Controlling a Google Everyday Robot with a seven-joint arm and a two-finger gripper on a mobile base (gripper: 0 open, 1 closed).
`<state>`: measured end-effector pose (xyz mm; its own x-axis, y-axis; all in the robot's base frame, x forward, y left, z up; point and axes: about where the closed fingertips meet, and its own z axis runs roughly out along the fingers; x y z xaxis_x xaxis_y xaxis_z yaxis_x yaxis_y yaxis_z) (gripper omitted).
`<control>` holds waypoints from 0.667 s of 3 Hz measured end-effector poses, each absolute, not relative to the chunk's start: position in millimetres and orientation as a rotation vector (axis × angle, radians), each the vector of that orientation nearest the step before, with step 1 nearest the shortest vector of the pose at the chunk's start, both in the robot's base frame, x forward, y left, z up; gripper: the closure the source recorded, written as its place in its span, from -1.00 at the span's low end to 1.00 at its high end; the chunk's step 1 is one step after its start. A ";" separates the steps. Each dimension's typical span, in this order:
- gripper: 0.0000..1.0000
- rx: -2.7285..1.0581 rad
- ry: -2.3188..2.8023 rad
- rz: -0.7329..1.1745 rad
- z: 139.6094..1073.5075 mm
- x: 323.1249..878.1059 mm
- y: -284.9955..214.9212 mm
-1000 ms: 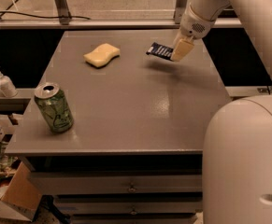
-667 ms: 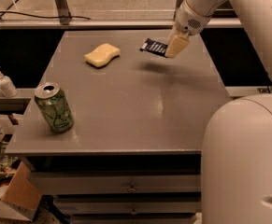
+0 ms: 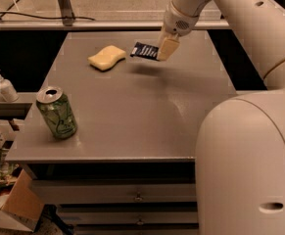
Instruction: Move rxbar blueberry near sponge
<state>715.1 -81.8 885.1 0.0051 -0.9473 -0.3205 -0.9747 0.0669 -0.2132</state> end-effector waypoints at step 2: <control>1.00 -2.013 1.951 0.019 866.8 733.4 -45.1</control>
Offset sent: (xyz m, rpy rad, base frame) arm 0.0268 0.0519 -0.0256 -0.1412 -0.0141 0.0738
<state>733.4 -45.1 866.8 0.0584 -0.9690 -0.2401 -0.9734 -0.0020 -0.2289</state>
